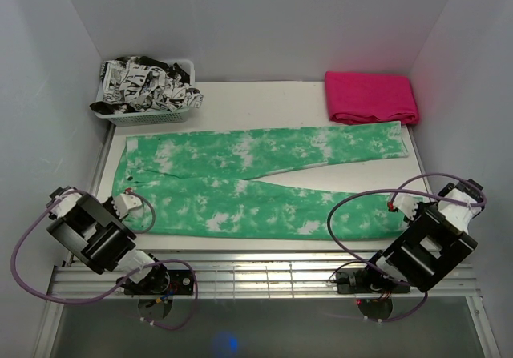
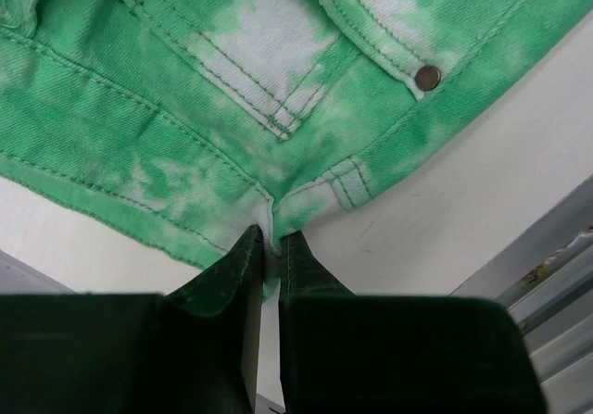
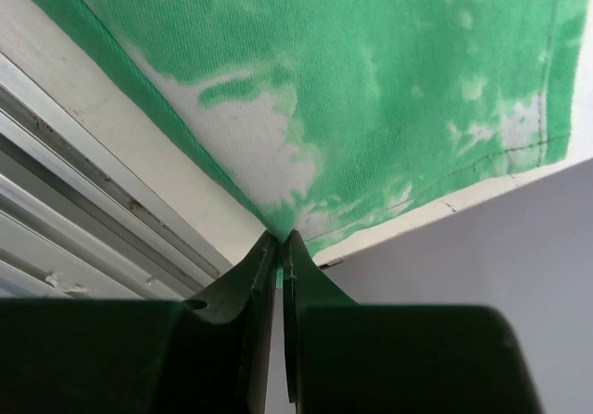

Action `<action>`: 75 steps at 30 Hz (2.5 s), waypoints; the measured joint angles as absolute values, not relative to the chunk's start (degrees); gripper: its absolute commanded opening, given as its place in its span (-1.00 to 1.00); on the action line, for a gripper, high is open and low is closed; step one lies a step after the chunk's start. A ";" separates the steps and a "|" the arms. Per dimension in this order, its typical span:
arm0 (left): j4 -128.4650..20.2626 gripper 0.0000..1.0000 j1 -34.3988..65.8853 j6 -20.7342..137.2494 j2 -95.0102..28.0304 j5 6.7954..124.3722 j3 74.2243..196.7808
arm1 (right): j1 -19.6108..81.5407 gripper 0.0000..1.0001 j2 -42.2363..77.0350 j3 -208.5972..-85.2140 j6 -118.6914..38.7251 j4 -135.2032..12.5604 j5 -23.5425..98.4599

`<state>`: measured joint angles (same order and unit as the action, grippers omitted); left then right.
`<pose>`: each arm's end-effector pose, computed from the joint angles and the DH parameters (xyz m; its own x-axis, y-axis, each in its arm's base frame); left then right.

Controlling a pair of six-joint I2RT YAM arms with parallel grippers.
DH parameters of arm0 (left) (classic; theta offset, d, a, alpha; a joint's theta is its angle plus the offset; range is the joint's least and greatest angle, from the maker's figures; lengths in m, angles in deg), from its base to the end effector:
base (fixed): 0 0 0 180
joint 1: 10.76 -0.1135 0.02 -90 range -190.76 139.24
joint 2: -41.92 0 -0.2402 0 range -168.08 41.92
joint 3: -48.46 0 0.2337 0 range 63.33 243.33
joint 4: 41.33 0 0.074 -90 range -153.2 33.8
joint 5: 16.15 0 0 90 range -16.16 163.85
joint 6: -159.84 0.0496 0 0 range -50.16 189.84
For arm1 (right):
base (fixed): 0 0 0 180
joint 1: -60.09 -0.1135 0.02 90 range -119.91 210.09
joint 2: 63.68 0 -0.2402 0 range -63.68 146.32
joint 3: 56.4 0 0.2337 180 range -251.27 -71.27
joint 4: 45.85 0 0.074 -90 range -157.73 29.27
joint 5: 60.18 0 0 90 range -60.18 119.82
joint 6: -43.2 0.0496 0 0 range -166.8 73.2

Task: Fold and stack the trousers
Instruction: Fold the trousers

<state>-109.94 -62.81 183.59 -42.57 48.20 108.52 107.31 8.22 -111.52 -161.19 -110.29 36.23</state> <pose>0.1420 0.1472 0.1374 -0.4162 0.8080 -0.4170 0.8541 0.5048 0.1256 0.1317 -0.1342 0.1525 -0.3766 -0.9256 -0.0375 -0.9077 0.3768 -0.1846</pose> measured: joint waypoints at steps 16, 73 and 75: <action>-134.75 -1.00 -66.20 182.85 -45.92 34.71 128.89 | 106.53 -0.84 21.40 -139.85 -160.95 -126.20 50.22; -69.88 -1.00 -35.31 121.85 -66.77 40.74 137.94 | 80.28 -0.85 59.21 -180.50 -119.83 -102.57 40.12; -69.44 -0.89 -35.29 121.47 -66.92 40.85 137.92 | 79.77 -0.85 60.28 -181.57 -119.81 -102.55 39.29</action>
<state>-69.44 -35.29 121.47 -66.92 40.85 137.92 79.77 60.28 -181.57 -119.81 -102.55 39.29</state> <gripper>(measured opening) 0.194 0.087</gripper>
